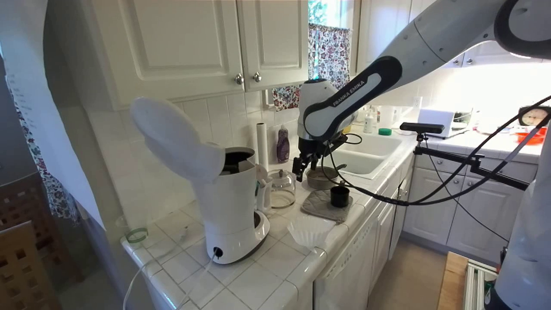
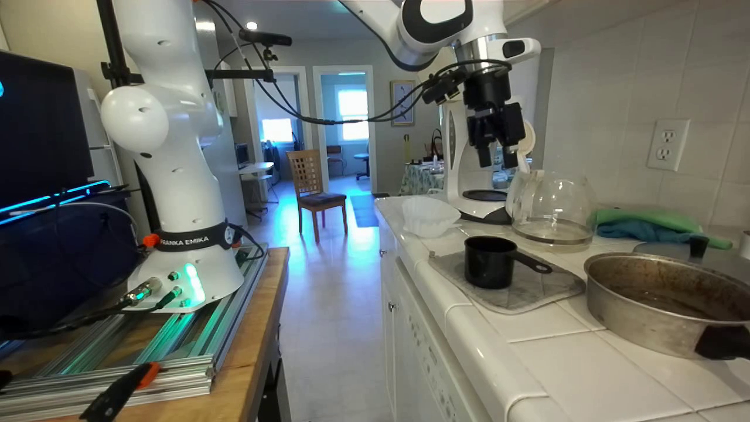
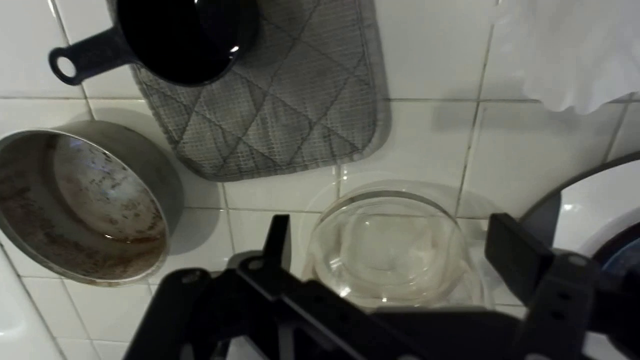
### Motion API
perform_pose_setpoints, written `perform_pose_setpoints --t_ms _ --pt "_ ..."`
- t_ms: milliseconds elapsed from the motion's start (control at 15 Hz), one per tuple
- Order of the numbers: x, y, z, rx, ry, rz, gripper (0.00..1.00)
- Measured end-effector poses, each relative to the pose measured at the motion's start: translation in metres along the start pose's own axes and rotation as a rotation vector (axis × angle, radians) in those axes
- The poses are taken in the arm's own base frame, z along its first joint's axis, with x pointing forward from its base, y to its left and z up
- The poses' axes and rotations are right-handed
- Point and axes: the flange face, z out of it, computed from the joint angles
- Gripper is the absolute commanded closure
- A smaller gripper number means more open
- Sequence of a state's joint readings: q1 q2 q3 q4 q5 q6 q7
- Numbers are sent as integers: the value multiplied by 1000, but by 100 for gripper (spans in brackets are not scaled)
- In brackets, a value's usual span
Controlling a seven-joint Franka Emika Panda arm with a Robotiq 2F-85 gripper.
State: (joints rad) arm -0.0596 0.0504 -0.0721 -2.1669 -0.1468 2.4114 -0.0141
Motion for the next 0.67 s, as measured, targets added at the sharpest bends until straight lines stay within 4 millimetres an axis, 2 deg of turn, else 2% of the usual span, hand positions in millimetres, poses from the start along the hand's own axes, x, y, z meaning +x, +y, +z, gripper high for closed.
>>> perform_pose_setpoints --t_ms 333,667 --pt "3 -51 0 14 83 -194 0" --pt "9 -76 -7 17 217 -321 0"
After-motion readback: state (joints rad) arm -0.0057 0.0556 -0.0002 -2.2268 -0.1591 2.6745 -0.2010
